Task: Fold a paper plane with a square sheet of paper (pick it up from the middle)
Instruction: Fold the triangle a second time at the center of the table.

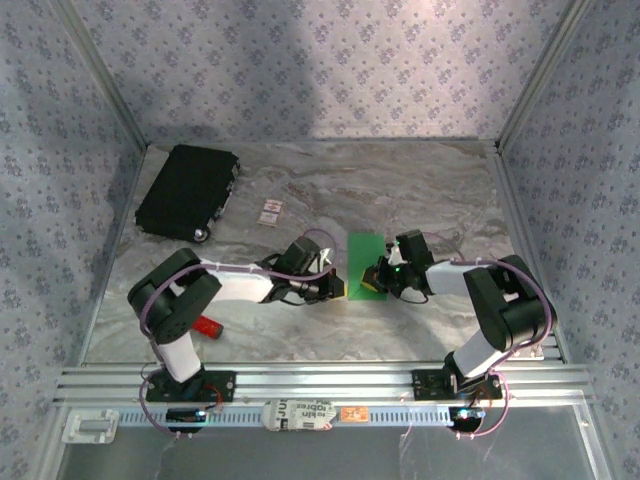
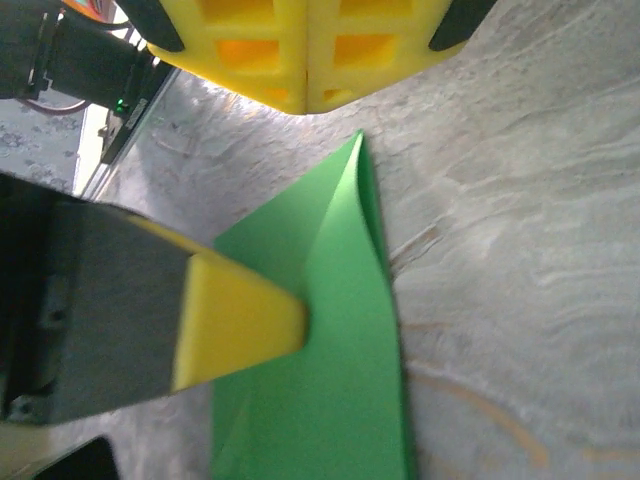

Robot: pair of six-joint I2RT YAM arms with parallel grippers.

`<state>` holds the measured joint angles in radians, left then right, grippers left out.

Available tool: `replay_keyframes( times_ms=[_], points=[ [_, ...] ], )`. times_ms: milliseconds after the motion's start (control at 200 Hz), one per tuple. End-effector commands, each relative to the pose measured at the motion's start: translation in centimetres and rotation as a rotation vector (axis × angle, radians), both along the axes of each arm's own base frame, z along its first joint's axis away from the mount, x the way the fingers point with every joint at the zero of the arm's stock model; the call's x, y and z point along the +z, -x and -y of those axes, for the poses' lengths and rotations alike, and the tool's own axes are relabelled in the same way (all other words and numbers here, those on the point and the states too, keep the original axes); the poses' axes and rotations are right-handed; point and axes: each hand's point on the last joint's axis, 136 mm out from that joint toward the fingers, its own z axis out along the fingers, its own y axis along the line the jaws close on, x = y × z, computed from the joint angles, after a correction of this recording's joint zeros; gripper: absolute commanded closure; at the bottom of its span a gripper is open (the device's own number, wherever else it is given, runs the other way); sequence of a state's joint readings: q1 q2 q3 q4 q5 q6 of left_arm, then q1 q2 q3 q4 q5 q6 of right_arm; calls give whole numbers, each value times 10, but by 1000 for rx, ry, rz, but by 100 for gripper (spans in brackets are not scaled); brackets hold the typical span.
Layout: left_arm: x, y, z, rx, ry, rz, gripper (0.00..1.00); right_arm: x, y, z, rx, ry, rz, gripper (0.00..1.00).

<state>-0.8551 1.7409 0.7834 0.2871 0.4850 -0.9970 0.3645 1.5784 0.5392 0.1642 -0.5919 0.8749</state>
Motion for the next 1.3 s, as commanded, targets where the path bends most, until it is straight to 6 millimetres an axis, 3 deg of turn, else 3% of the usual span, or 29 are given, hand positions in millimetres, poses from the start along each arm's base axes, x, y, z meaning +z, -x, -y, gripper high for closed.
replay_keyframes(
  times_ms=[0,380,635,969,1149,1294],
  points=[
    [14,-13,8,14,17,9,100,-5,13,-3,23,3,-35,100],
    [-7,-22,27,-23,-20,-51,100,-3,15,-7,38,-6,-33,100],
    [-25,-11,28,-65,-84,-76,100,-4,14,-7,35,-7,-33,100],
    [-70,14,-4,-109,-316,-121,100,2,7,-8,31,-15,-19,100],
    [-75,22,-13,-101,-334,-130,100,17,0,-13,39,-37,22,100],
    [-73,20,-11,-91,-326,-123,100,20,6,-20,68,-48,32,100]
  ],
)
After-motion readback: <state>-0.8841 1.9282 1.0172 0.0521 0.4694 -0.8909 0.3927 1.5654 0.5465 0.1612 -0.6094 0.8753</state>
